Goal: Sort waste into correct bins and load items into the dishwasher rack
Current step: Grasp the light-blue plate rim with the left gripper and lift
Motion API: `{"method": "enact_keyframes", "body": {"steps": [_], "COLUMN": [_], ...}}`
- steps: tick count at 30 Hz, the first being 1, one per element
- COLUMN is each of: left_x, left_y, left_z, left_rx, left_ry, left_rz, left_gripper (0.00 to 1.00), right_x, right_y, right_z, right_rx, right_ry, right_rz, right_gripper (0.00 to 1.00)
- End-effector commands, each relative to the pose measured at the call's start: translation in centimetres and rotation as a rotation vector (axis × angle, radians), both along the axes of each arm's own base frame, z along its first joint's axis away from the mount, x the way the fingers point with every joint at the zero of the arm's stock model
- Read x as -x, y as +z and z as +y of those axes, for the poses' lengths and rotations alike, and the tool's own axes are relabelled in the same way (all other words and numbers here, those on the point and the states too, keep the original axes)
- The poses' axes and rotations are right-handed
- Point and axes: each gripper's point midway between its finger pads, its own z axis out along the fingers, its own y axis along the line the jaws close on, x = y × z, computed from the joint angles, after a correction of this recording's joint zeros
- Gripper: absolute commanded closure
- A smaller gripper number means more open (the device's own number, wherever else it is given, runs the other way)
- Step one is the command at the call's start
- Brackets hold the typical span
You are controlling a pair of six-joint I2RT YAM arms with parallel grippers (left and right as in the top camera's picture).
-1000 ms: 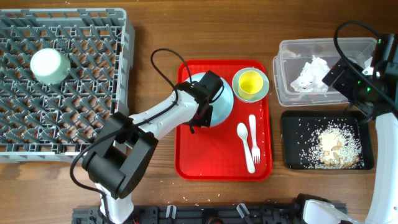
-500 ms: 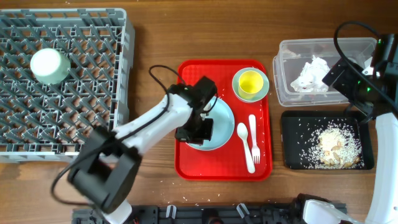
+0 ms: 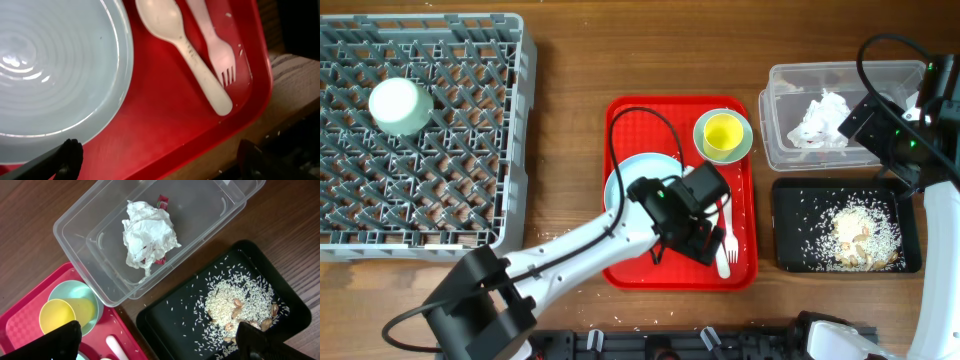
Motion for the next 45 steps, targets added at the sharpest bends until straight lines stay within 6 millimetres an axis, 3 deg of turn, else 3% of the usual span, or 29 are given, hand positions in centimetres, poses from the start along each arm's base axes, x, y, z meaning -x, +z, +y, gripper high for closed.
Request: {"method": "enact_keyframes", "body": {"steps": [1, 2, 3, 6, 13, 28, 31, 34, 37, 41, 45], "left_x": [-0.2, -0.2, -0.4, -1.7, -3.5, -3.8, -3.7, -3.7, -4.0, -4.2, -4.4], "left_y": [0.3, 0.4, 0.6, 0.2, -4.2, -7.9, -8.7, -8.7, -8.6, -7.5, -4.4], "left_z": [-0.7, -1.2, -1.6, -1.6, 0.3, -0.3, -0.2, -0.2, 0.0, -0.3, -0.7], "left_rx": [-0.008, 0.004, 0.023, -0.001, -0.185, -0.214, -0.23, -0.231, -0.24, -0.217, -0.151], "left_ry": [-0.032, -0.053, -0.051, -0.032, -0.007, -0.013, -0.015, -0.015, -0.01, -0.002, 0.034], "left_rz": [-0.084, -0.097, -0.108, -0.165, -0.218, -0.194, -0.184, -0.185, -0.2, -0.212, -0.243], "left_gripper": [0.12, 0.42, 0.55, 0.55, 0.54, 0.54, 0.64, 0.76, 0.96, 0.96, 0.96], "right_x": [-0.1, -0.1, -0.1, -0.1, -0.1, -0.1, -0.1, -0.1, -0.1, -0.1, -0.1], "right_y": [0.6, 0.6, 0.6, 0.6, 0.6, 0.6, 0.6, 0.6, 0.6, 0.6, 0.6], "right_z": [0.1, 0.1, 0.1, 0.1, 0.1, 0.1, 0.1, 0.1, 0.1, 0.1, 0.1], "right_rx": [-0.003, -0.003, -0.002, -0.002, -0.002, -0.002, -0.002, -0.002, -0.002, -0.003, -0.002], "right_ry": [-0.001, -0.001, -0.001, -0.001, -0.001, -0.001, -0.001, -0.001, -0.001, -0.001, -0.001], "right_rz": [-0.02, -0.02, -0.02, -0.02, -0.02, -0.02, -0.019, -0.02, -0.02, -0.02, -0.02], "right_gripper": [0.0, 0.0, 0.0, 0.0, 0.0, 0.0, 0.0, 0.0, 0.0, 0.0, 0.0]}}
